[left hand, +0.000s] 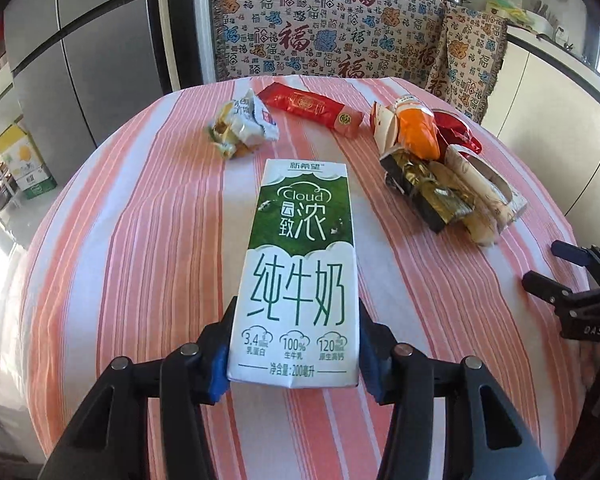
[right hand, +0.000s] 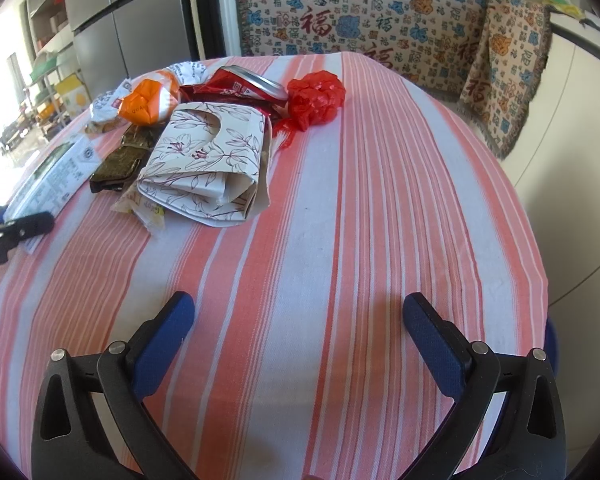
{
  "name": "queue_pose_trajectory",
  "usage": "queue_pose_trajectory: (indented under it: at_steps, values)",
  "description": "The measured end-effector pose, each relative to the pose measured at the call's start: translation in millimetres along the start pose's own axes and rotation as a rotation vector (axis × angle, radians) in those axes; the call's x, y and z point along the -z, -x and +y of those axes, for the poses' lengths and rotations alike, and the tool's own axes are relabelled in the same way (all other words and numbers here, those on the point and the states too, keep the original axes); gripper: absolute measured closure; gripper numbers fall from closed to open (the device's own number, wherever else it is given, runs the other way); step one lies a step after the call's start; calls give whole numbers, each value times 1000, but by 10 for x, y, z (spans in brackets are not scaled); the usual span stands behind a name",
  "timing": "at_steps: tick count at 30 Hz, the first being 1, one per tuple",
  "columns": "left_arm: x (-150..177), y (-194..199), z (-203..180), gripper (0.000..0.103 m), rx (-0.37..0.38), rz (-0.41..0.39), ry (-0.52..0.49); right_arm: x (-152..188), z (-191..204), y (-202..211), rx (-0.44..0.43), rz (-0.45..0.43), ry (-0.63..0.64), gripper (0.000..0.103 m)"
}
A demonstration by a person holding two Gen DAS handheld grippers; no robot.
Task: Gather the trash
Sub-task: 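Grasp the green-and-white milk carton with the left tool, then hold the milk carton in the left tool while the right tool grasps the patterned paper box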
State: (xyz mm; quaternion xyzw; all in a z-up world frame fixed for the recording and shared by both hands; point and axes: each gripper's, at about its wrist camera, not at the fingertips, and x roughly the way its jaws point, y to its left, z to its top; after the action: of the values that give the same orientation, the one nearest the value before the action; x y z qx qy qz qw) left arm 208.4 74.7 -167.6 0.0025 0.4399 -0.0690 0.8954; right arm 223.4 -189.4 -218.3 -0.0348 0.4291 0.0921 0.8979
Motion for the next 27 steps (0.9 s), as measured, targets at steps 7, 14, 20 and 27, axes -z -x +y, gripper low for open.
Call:
queue_pose_trajectory:
  at_steps: [7, 14, 20, 27]
  values:
    - [101, -38, -113, 34, -34, -7, -34, 12, -15, 12, 4, -2, -4, 0]
    - [92, -104, -96, 17, -47, -10, -25, 32, 2, 25, 24, -8, 0, 0]
    - [106, -99, -69, 16, -45, -9, -24, -30, 270, 209, 64, -123, 150, 2]
    - [112, -113, -69, 16, -45, -8, -25, -398, 613, 30, 118, -133, 429, 16]
